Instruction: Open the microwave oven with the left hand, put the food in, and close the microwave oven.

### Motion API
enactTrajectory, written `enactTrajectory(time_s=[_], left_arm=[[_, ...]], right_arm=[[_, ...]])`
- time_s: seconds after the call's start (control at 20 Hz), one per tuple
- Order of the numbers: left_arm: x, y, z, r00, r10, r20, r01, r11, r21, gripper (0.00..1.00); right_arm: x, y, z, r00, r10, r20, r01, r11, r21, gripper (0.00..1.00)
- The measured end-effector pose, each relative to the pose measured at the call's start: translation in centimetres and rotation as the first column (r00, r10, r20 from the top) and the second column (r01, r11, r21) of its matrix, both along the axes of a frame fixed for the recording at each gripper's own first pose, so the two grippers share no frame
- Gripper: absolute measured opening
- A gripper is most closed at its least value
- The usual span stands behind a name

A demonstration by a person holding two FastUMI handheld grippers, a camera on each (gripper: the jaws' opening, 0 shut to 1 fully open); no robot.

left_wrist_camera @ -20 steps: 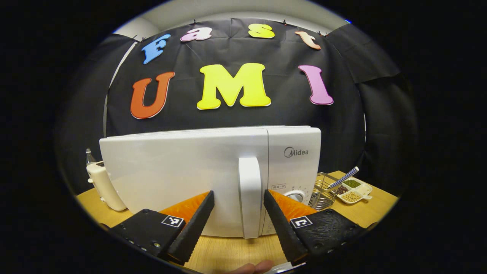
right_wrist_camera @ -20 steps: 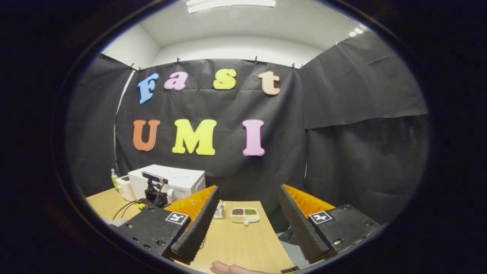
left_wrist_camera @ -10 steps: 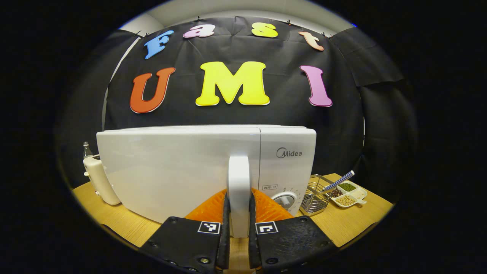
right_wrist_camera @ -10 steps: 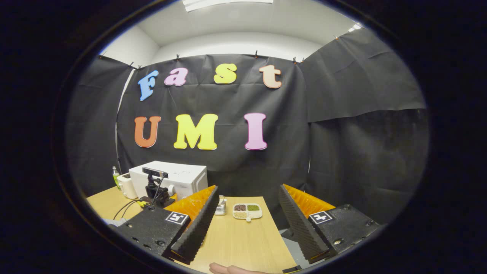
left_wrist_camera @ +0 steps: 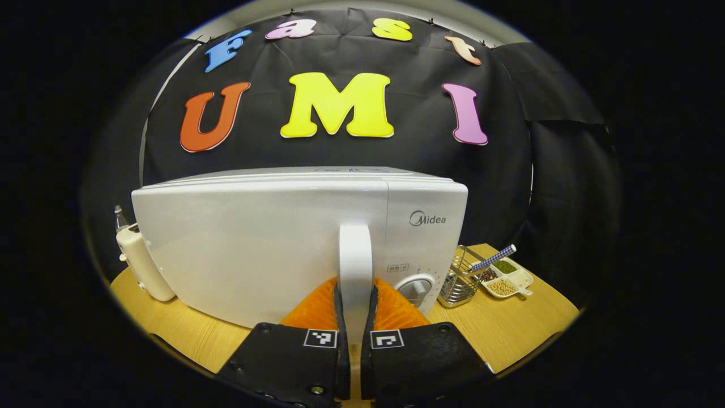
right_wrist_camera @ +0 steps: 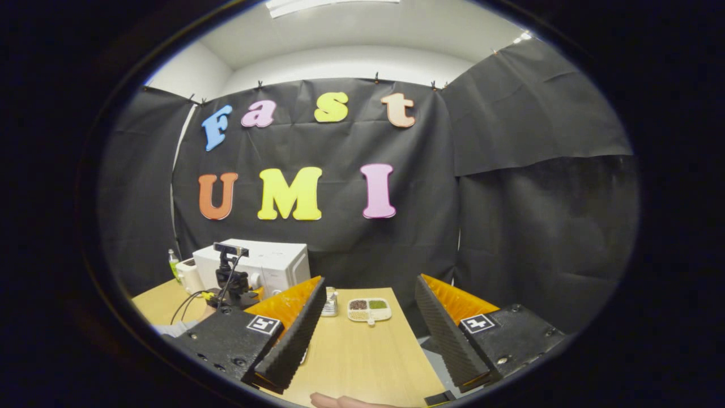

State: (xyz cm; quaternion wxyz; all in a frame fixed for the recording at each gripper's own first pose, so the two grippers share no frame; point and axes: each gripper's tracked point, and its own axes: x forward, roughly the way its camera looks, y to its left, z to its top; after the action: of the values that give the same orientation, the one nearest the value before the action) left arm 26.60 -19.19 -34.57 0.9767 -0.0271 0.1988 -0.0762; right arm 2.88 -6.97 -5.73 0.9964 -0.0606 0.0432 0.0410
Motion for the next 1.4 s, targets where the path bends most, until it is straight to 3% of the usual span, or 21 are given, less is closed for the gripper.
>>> enactTrajectory(time_s=[0.05,0.1,0.3,0.45,1.15,1.2,1.3,1.35,1.4], left_arm=[[-0.6,0.2,-0.5,1.0,-0.014,-0.02,0.014,1.0,0.023,0.07],[-1.3,0.3,0.1,0.999,-0.036,0.002,0.036,0.999,0.034,0.07],[-5.2,1.6,0.5,0.997,-0.078,0.003,0.078,0.995,-0.059,0.08],[-8.1,3.0,1.1,0.994,-0.1,0.037,0.101,0.995,-0.024,0.08],[-18.6,13.3,2.0,0.993,-0.093,0.07,0.095,0.995,-0.029,0.08],[-19.3,14.5,2.1,0.994,-0.088,0.07,0.09,0.996,-0.026,0.15],[-21.0,17.2,2.1,0.994,-0.075,0.08,0.076,0.997,-0.009,0.1],[-22.0,18.3,2.1,0.995,-0.067,0.077,0.067,0.998,-0.002,0.27],[-22.9,20.0,1.7,0.996,-0.052,0.075,0.052,0.999,0.003,0.27]], right_arm=[[0.0,0.2,-0.3,1.0,0.002,-0.002,-0.002,1.0,-0.009,0.91],[0.1,0.2,-0.5,1.0,0.001,-0.006,-0.001,1.0,-0.015,1.0],[-0.1,1.3,-1.6,0.999,0.01,-0.034,-0.011,1.0,-0.005,1.0],[-1.2,2.8,-2.2,0.998,0.034,-0.054,-0.033,0.999,0.019,1.0],[-7.2,8.1,-1.9,0.995,0.092,-0.026,-0.093,0.995,-0.029,1.0],[-7.3,8.7,-1.8,0.994,0.103,-0.025,-0.104,0.994,-0.036,1.0],[-7.5,9.9,-1.9,0.992,0.121,-0.021,-0.122,0.991,-0.055,1.0],[-7.7,10.5,-2.0,0.991,0.132,-0.02,-0.133,0.989,-0.062,1.0],[-7.8,11.1,-2.2,0.99,0.143,-0.02,-0.144,0.987,-0.066,1.0]])
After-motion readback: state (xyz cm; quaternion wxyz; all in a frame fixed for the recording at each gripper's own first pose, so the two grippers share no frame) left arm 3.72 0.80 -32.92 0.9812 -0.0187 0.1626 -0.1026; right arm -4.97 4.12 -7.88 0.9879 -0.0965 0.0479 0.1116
